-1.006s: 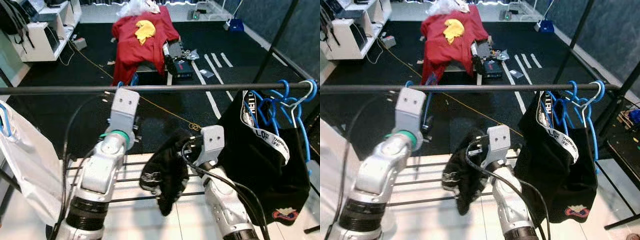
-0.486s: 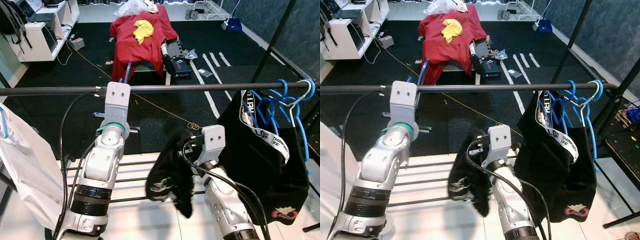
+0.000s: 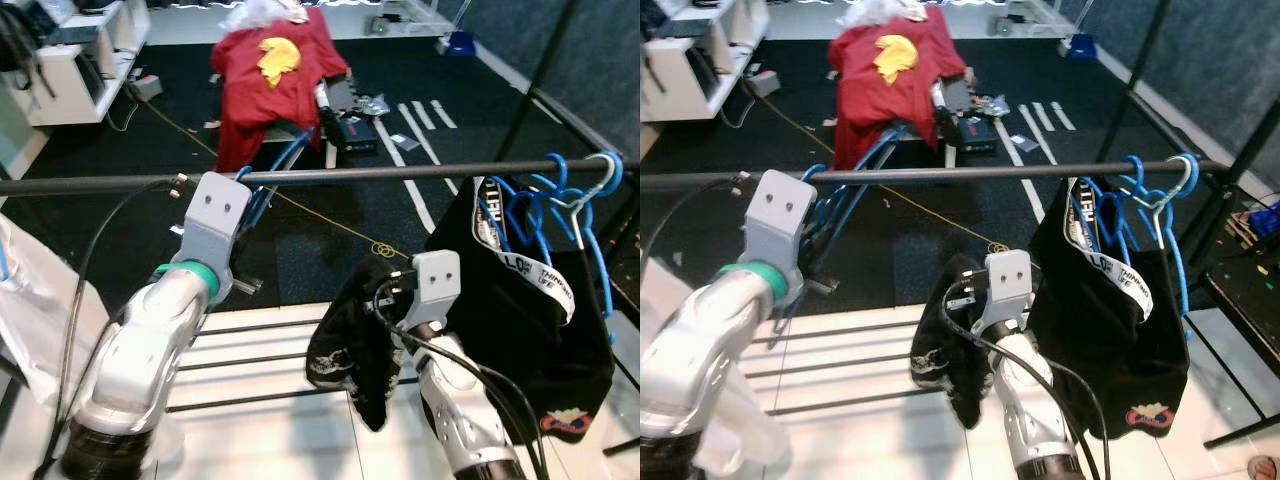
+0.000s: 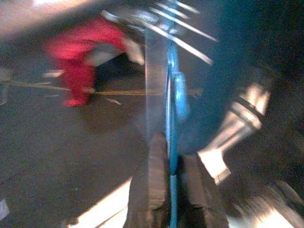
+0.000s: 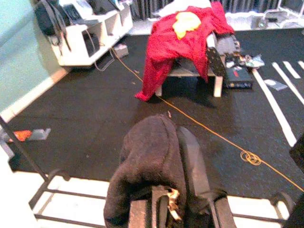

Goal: Hang hanger

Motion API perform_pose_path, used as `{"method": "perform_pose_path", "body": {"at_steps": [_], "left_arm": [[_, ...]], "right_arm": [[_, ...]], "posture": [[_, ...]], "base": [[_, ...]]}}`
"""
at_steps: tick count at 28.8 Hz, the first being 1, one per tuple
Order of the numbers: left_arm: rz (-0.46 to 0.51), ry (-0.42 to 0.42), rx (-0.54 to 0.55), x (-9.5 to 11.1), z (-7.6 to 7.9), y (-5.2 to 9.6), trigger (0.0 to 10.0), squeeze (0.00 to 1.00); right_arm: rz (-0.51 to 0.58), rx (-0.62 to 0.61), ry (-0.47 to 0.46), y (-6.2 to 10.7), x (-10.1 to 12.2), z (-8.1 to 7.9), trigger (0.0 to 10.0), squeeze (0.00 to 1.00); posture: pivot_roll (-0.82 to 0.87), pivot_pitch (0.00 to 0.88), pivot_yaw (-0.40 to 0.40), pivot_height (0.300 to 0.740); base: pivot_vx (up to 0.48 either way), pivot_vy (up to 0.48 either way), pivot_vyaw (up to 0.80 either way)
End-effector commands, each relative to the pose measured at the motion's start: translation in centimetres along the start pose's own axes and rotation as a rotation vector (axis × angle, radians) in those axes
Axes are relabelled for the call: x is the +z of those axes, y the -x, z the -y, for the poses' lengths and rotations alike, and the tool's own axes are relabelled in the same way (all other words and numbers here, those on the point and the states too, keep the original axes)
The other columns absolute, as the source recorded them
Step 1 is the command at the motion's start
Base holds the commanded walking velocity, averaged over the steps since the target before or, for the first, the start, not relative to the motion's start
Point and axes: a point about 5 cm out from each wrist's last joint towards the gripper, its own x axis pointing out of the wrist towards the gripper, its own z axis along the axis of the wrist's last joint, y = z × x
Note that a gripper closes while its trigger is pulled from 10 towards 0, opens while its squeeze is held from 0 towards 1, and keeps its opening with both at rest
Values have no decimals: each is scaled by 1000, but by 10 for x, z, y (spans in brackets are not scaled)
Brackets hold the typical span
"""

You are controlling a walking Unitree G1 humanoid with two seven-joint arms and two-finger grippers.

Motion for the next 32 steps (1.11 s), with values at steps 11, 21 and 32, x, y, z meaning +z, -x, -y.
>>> {"method": "perform_pose_path", "body": {"at_steps": [11, 21, 32], "left_arm": [[-196, -6, -67, -46, 10, 25, 10000, 0], [-408, 102, -137, -87, 23, 66, 10000, 0], [-443, 208, -333, -86, 46, 93, 10000, 0]], "right_arm": [[-124, 135, 116, -7, -2, 10, 10000, 0], [-222, 34, 99, -43, -7, 22, 10000, 0], [-256, 203, 163, -78, 4, -11, 10000, 0]], "posture": [[-42, 96, 49, 740], [-21, 122, 46, 740], [25, 125, 2, 740]], "base": [[0, 0, 0], [0, 0, 0], [0, 0, 0]]}}
